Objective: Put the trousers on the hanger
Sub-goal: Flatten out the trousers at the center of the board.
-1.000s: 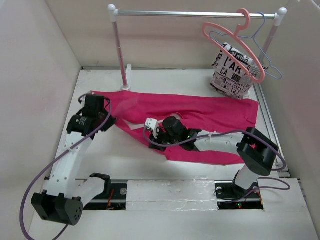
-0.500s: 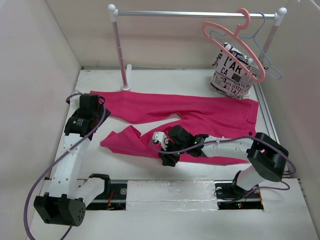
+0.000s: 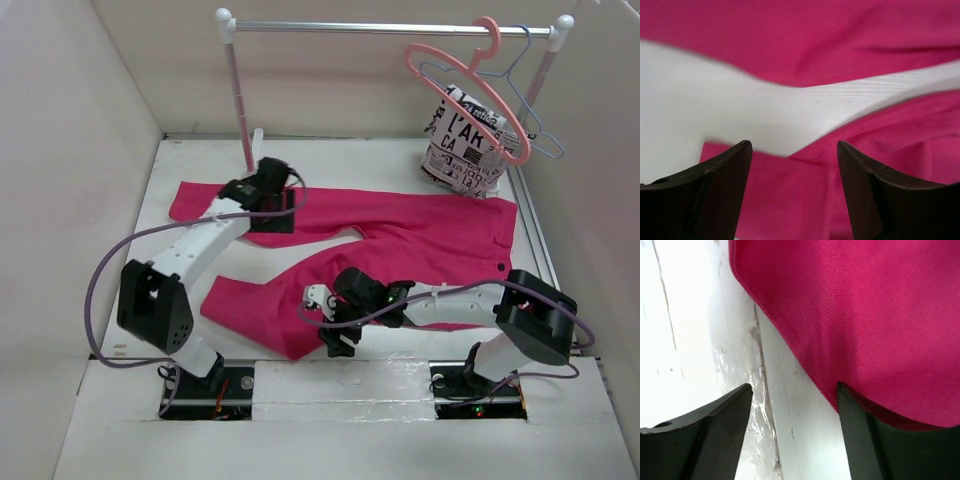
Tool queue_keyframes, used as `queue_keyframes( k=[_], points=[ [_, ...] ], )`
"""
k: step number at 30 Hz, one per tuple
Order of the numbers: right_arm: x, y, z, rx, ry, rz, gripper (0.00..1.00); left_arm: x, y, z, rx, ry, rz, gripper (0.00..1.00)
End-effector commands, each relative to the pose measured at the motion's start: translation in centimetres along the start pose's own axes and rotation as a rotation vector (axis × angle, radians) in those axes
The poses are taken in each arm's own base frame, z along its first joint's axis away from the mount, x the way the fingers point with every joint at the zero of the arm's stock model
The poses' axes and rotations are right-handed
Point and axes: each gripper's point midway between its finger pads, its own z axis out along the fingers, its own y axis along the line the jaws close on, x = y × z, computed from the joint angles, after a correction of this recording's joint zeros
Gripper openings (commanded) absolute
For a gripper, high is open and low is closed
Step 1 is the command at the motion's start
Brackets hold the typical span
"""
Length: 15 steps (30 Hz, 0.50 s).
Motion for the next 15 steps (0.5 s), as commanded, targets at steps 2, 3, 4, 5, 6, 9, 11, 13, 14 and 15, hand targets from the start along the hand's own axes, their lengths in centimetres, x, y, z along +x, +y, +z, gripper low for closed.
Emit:
queue_keyframes(
  k=[2,3,4,5,6,9,11,13,14,15],
  points=[
    [-0.3,1.0,-0.2,-0.031,-0.029,0.003,0.75,-1.4,-2.9,-2.0,-0.037,-0.06,0.216,0.67],
    [-1.0,1.2,-0.7,-0.021,-0.045,-0.012,0.77,-1.0,-5.8,-2.2,0.111,-0.044,0.248,0.67],
    [-0.8,1.3,-0.8,-0.021,-0.035,-0.004,0.77,-0.9,-5.8,-2.0,0.11,-0.04,0.249,0.67],
    [-1.1,1.3,-1.2,-0.01,-0.046,-0.006,0.78,-0.6,-6.4,-2.0,0.132,-0.03,0.272,0.66],
    [-2.2,1.3,-2.2,0.012,-0.084,-0.019,0.78,0.6,-7.1,-2.2,0.132,-0.004,0.325,0.65],
    [-3.4,1.4,-4.3,0.06,-0.143,-0.018,0.77,4.4,-7.8,-1.9,0.076,0.068,0.459,0.54],
    [-4.3,1.8,-6.8,0.099,-0.201,-0.016,0.74,5.9,-6.9,-1.8,0.002,0.072,0.473,0.44],
    [-5.0,1.9,-9.6,0.16,-0.272,-0.009,0.66,8.4,-6.5,-2.2,-0.011,0.132,0.387,0.33],
    [-5.1,1.9,-10.6,0.184,-0.296,-0.011,0.58,9.3,-6.6,-2.2,0.001,0.147,0.364,0.31],
    [-5.2,1.3,-11.7,0.246,-0.325,0.023,0.35,10.1,-6.7,-2.2,-0.004,0.15,0.283,0.24]
  ],
)
